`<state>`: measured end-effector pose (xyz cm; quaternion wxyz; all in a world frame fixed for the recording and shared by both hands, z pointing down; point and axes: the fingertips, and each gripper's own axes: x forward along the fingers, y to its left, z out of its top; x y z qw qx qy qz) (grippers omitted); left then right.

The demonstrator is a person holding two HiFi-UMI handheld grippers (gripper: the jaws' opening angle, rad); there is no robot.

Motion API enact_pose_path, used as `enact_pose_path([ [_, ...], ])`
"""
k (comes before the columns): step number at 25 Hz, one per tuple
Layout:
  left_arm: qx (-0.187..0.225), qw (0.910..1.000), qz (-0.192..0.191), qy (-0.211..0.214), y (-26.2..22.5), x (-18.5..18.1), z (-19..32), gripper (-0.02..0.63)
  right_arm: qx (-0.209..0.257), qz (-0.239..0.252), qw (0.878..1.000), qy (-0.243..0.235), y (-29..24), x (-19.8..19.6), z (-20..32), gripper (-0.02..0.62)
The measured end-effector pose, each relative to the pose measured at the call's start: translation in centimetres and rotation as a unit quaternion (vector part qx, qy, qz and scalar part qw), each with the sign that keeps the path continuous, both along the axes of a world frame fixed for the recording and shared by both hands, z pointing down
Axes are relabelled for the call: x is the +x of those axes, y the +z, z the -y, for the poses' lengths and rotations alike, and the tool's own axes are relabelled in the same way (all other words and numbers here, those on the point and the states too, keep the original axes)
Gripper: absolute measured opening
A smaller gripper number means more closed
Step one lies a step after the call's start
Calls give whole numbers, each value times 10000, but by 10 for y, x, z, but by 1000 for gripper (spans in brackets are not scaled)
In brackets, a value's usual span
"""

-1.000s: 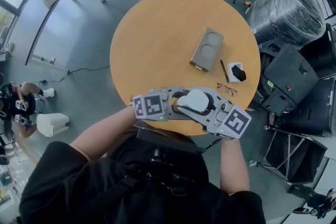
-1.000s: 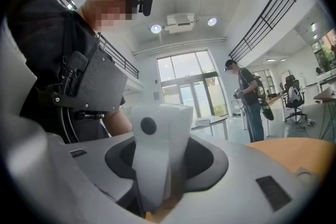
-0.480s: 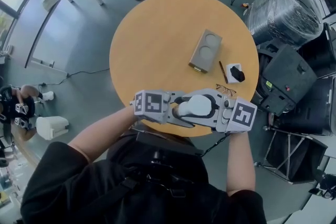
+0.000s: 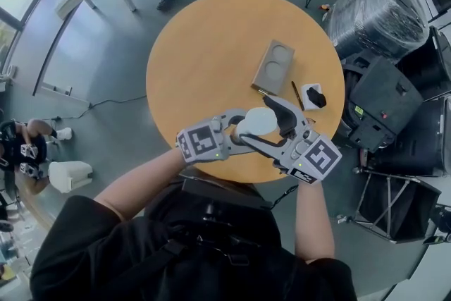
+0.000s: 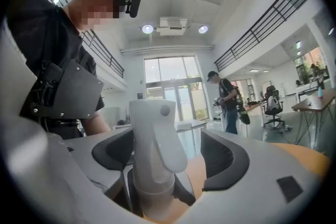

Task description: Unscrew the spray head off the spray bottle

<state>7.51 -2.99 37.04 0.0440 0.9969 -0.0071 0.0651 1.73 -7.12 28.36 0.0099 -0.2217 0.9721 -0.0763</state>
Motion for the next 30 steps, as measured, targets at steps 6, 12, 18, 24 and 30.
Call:
enact_pose_path([
  [6, 58, 9897, 181, -1422, 3, -3, 37, 293, -600, 12, 9905, 1238, 14, 13, 19, 413],
  [12, 115, 9751, 282, -2198, 1, -5, 56, 293, -880, -212, 9809, 1719, 27, 12, 23, 365],
  [18, 295, 9661, 617, -2488, 8, -8, 61, 293, -1028, -458, 9747, 1931, 34, 5, 24, 324],
  [24, 422, 9741, 550, -2152, 5, -8, 52, 293, -571, -687, 9844, 1518, 27, -2, 13, 246],
  [30, 582, 9874, 229, -1454, -9, -7, 37, 293, -413, -277, 9949, 875, 14, -1, 2, 238],
])
